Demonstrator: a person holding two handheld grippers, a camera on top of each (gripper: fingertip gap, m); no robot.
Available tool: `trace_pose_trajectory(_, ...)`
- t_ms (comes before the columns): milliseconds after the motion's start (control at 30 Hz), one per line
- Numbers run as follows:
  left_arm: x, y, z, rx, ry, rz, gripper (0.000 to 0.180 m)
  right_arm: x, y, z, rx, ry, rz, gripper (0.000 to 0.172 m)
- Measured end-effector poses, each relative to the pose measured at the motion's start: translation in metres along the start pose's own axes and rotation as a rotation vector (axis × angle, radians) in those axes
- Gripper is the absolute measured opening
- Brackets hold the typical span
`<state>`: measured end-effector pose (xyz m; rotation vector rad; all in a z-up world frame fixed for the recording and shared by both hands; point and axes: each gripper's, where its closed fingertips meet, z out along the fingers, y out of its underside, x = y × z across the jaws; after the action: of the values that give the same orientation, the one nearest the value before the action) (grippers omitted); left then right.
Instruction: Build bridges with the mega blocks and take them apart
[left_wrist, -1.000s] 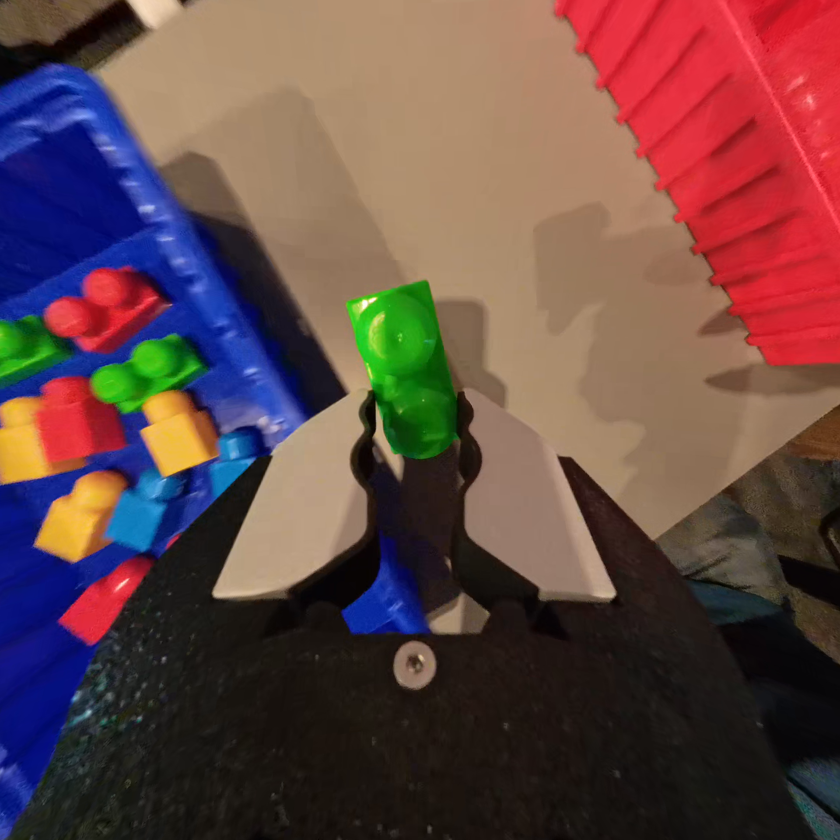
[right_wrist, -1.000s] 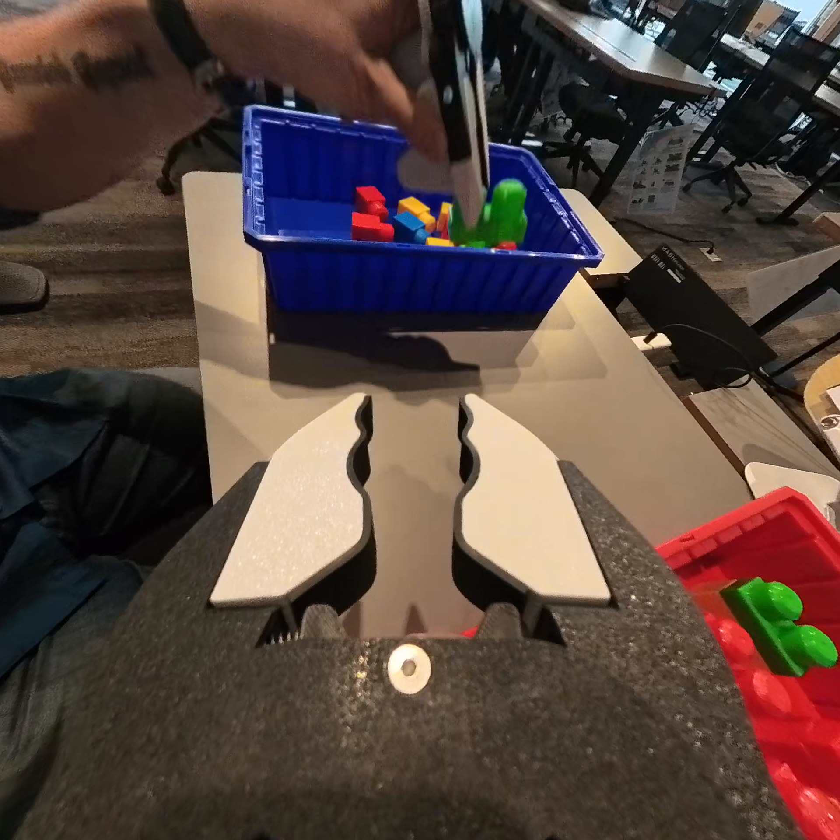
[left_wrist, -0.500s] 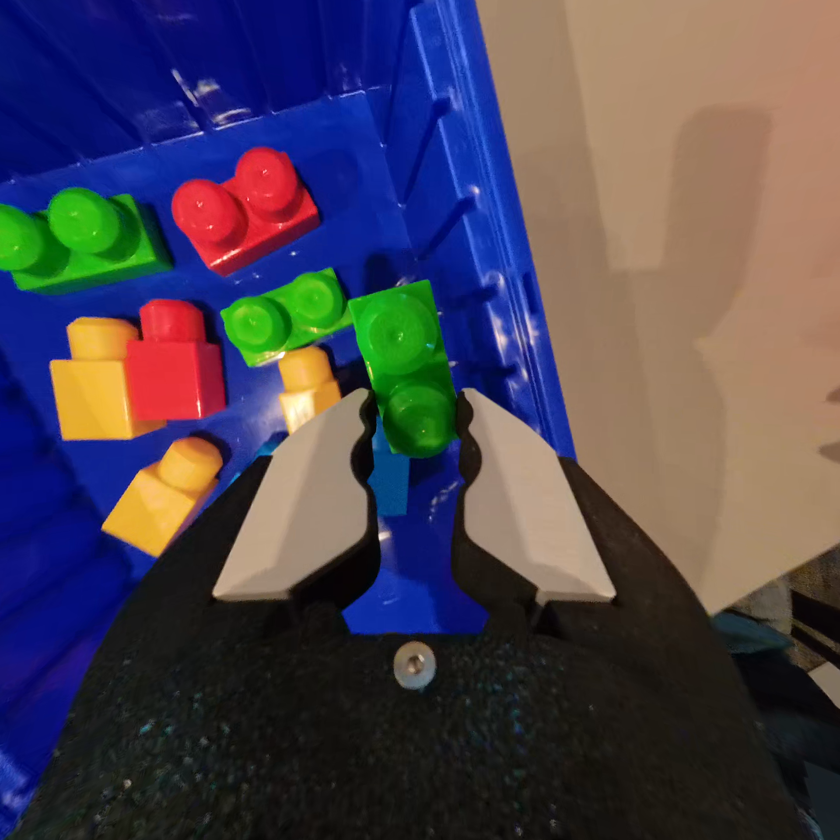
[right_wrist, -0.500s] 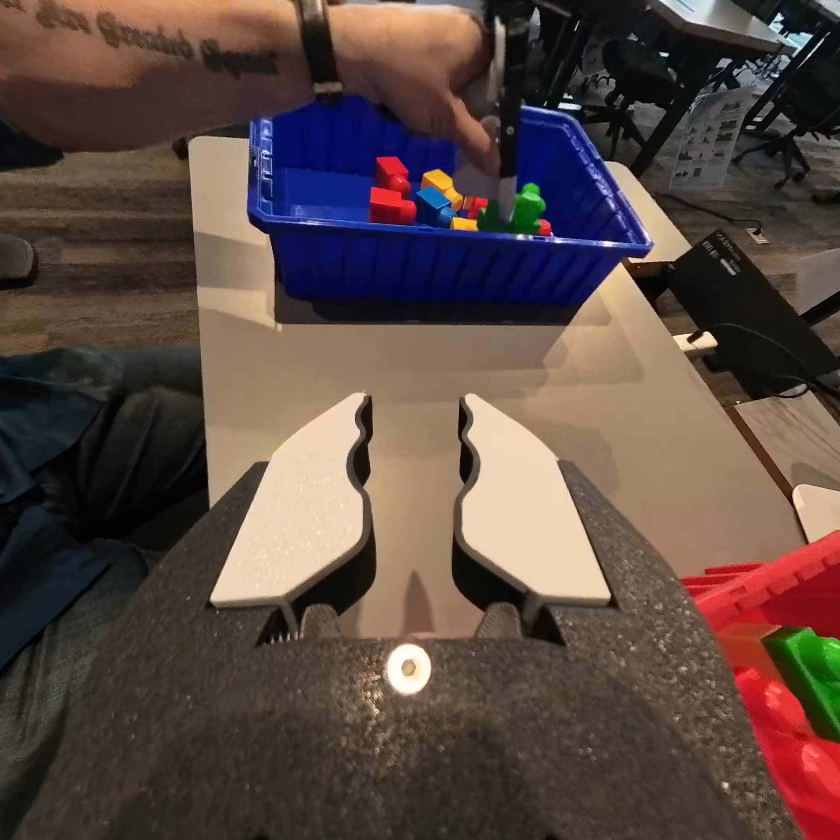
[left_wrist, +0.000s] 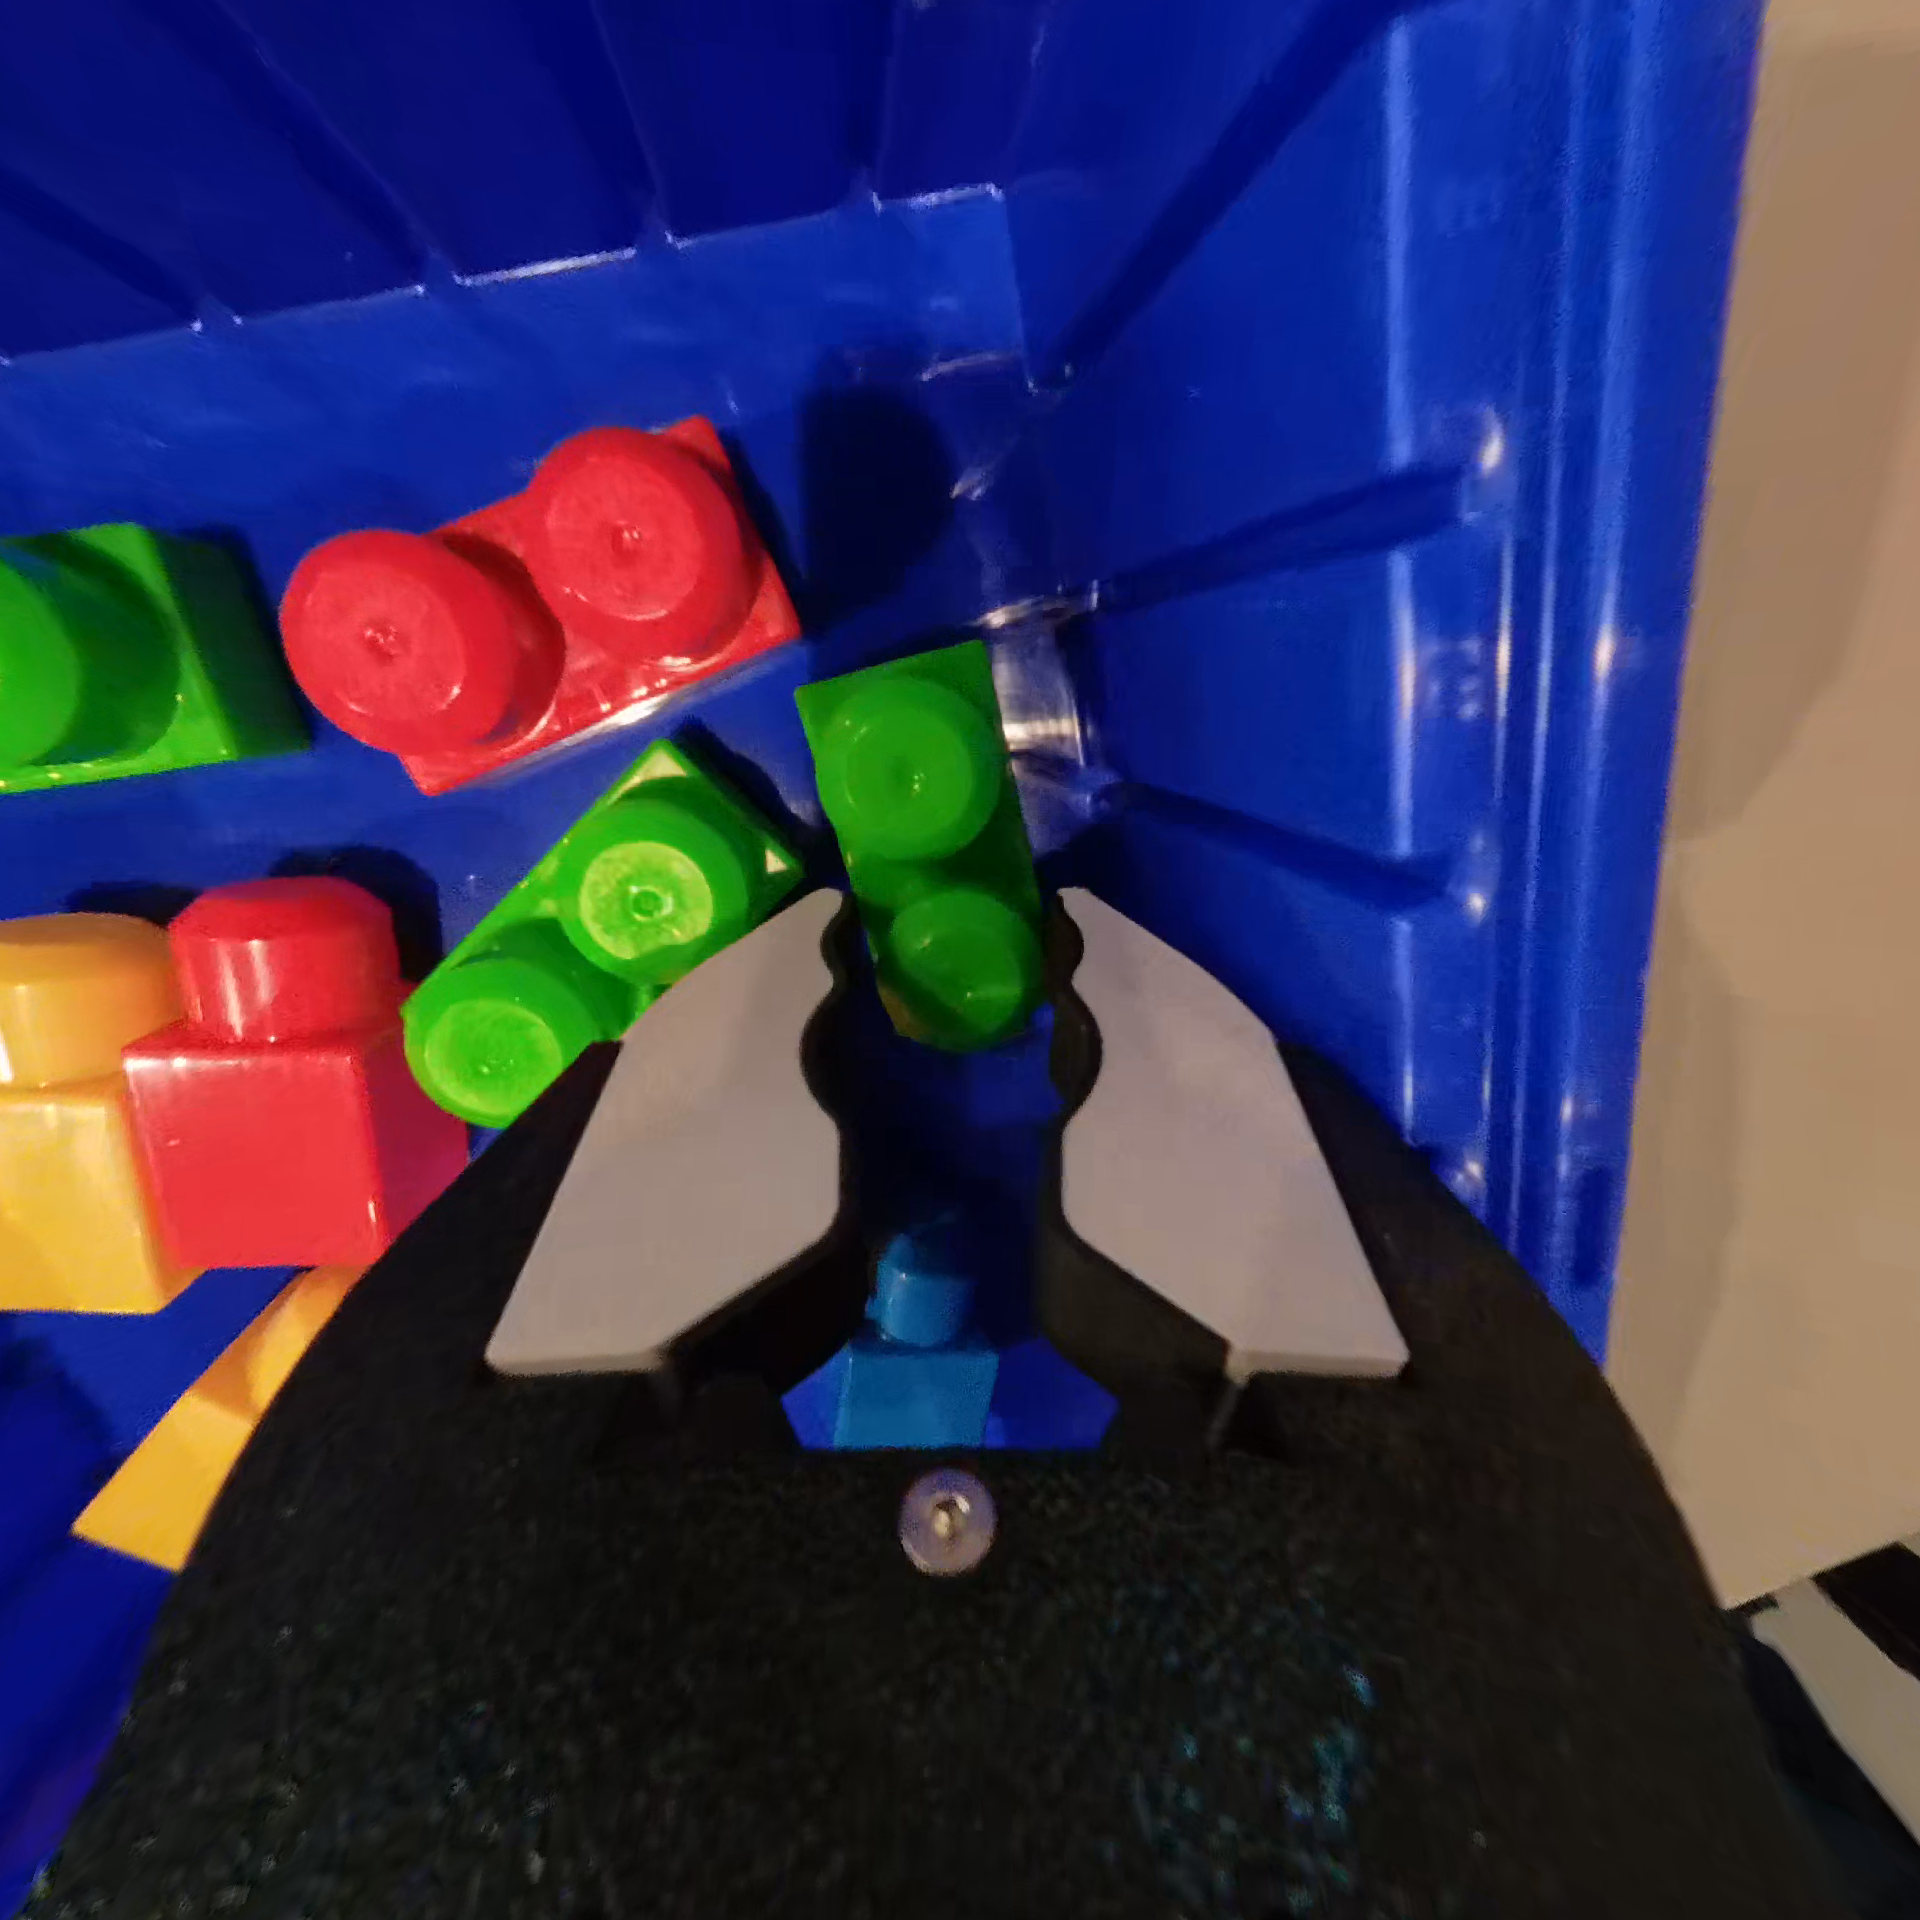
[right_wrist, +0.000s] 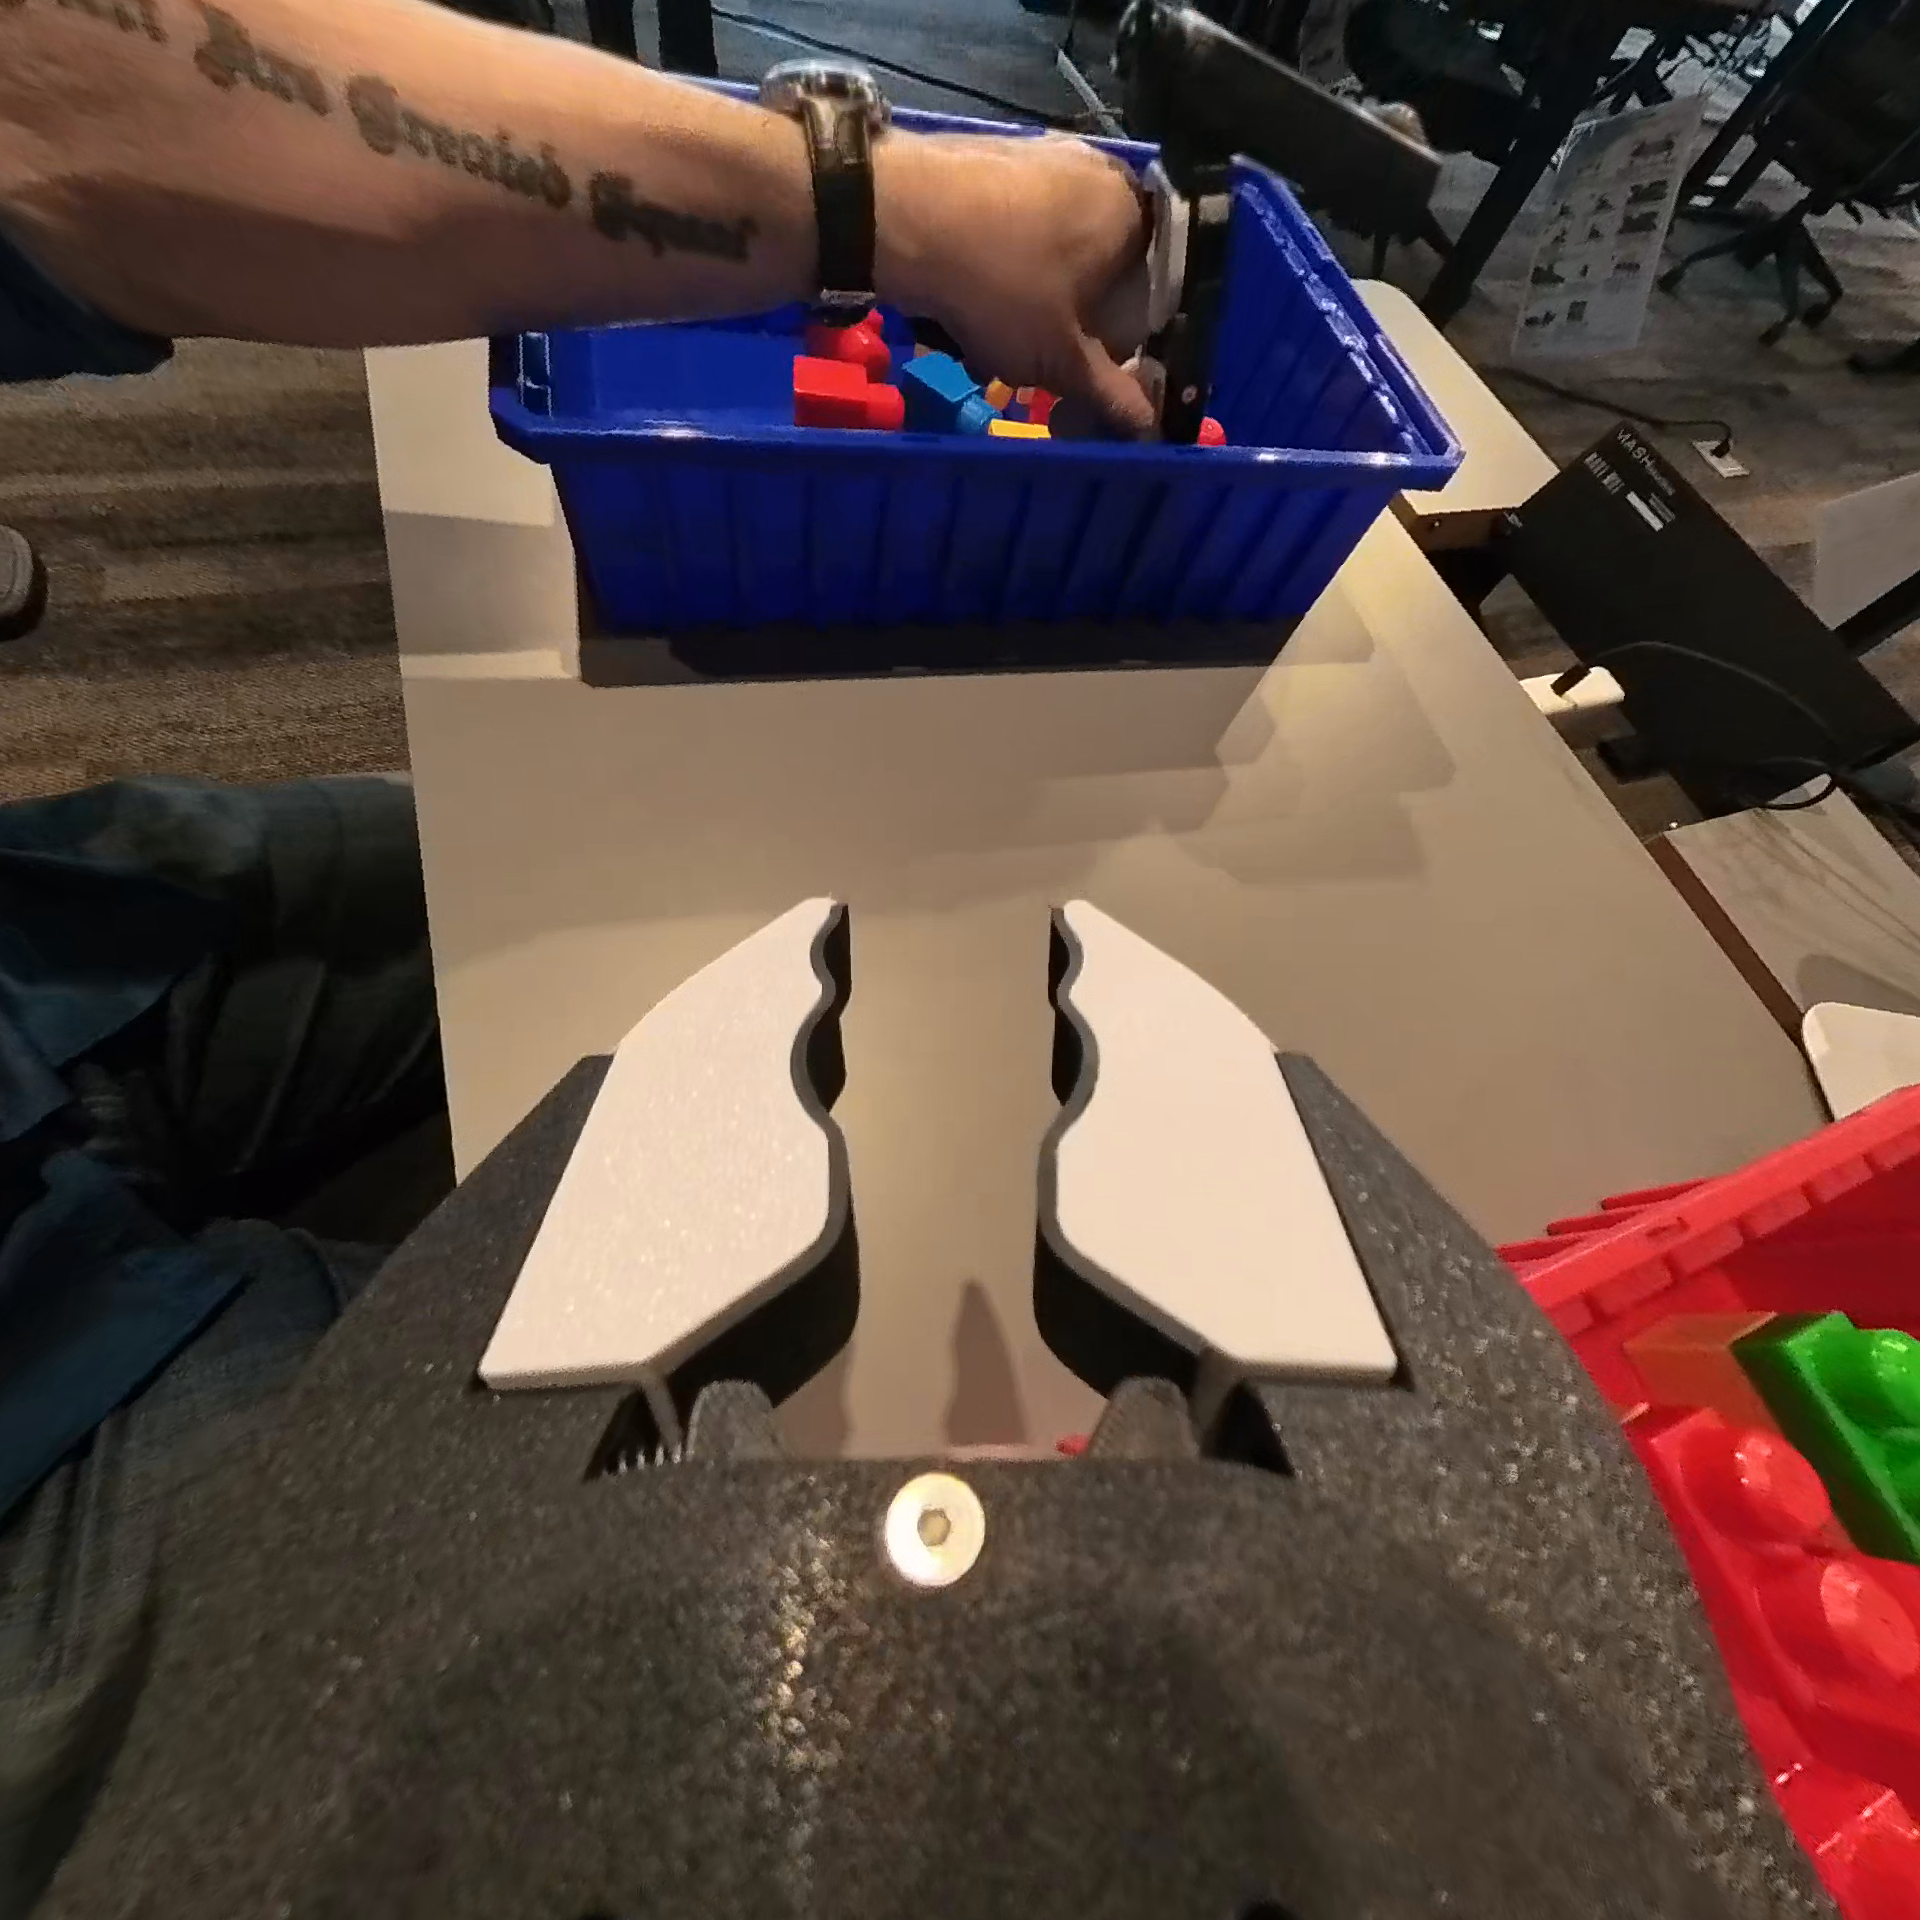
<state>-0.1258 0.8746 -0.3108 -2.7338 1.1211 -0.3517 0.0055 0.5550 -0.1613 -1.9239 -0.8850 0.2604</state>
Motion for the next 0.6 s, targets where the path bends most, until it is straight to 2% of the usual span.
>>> trace_pose_trajectory(133,0.002,0.001,-0.001,-0.005,0.029,-0.011,0.035,0.001,-0.001,-0.002,0.007,0.011,-0.001,0.036)
trace_pose_trajectory(233,0.001,-0.002,-0.010,0.036,0.027,-0.009,0.053,0.000,-0.004,-0.005,0.017,0.012,0.001,0.038)
trace_pose_trajectory(333,0.000,-0.008,-0.029,0.086,-0.008,0.022,0.061,0.001,-0.008,-0.008,0.032,0.033,-0.012,0.038)
trace_pose_trajectory(467,0.012,-0.025,-0.082,0.227,-0.019,0.068,0.069,0.015,-0.025,-0.036,0.142,0.119,-0.008,0.038)
trace_pose_trajectory(600,0.065,-0.029,-0.140,0.374,0.046,0.185,0.069,0.035,-0.027,-0.083,0.211,0.204,0.035,0.039)
